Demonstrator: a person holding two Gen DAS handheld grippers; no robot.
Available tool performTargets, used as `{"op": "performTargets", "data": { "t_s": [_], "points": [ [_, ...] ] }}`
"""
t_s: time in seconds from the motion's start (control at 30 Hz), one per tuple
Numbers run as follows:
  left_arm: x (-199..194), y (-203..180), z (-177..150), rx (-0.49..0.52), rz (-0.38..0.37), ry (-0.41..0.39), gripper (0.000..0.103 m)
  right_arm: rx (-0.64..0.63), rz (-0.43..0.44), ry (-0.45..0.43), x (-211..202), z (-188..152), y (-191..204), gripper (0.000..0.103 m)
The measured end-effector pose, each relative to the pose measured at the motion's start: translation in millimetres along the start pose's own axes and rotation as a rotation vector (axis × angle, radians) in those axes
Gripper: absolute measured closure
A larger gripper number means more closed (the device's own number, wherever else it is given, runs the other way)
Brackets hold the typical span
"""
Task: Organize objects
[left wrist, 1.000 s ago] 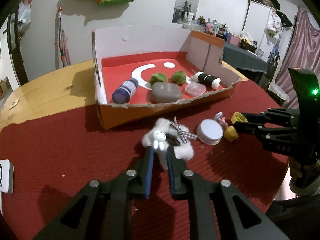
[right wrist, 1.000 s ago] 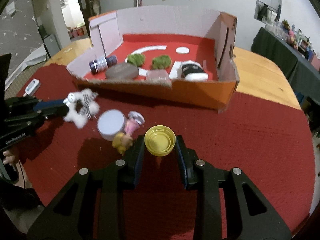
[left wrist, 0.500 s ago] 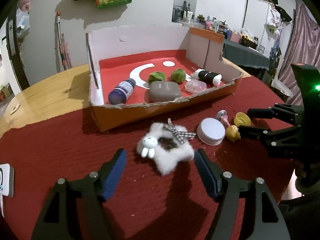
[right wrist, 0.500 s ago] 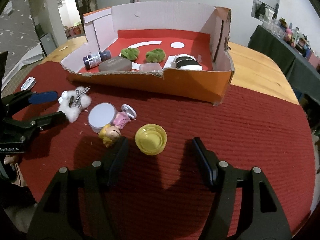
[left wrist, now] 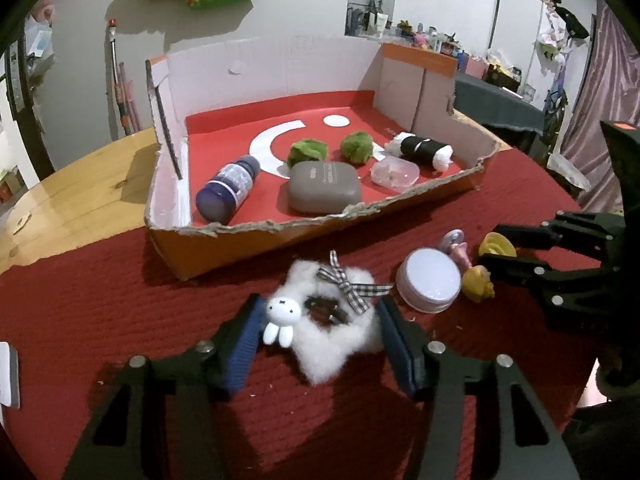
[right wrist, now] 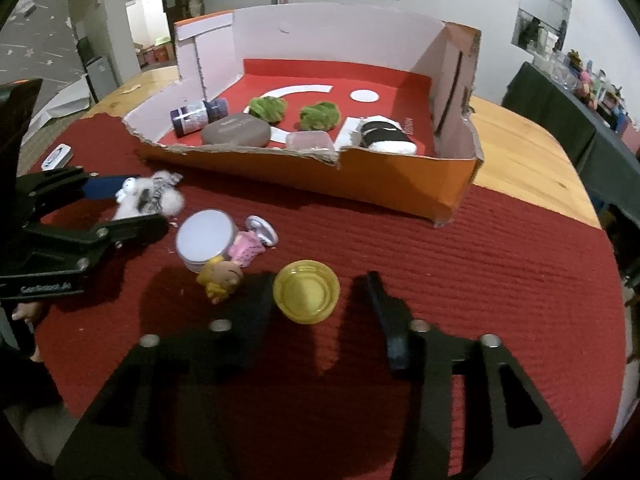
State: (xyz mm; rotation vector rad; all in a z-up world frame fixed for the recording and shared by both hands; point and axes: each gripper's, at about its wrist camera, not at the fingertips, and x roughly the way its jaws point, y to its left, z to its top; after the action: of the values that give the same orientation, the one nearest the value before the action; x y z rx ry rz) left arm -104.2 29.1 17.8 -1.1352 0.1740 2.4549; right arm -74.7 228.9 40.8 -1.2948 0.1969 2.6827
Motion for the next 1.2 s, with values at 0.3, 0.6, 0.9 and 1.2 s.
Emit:
{"op": "performTargets", "data": {
  "t_s": [0.3, 0.6, 0.9, 1.2],
  "points": [
    [-15, -3, 2, 0.010, -0.010, -0.039, 0.046, -0.003, 0.000, -0.029, -11, 3, 3, 0.074],
    [-35, -1, 7, 0.010, -0.008, -0.091, 0.046, -0.012, -0.004, -0.076, -31, 12, 5, 0.074],
    [-58, -5, 22, 0.026, -0.027, -0.154, 0.046, -0.006, 0.024, -0.121, -52, 23, 5, 0.074],
    [-45, 3, 76, 0.032, -0.023, -0.157, 0.046, -0.035, -0.017, -0.162, -55, 74, -6, 0.074]
  ]
}}
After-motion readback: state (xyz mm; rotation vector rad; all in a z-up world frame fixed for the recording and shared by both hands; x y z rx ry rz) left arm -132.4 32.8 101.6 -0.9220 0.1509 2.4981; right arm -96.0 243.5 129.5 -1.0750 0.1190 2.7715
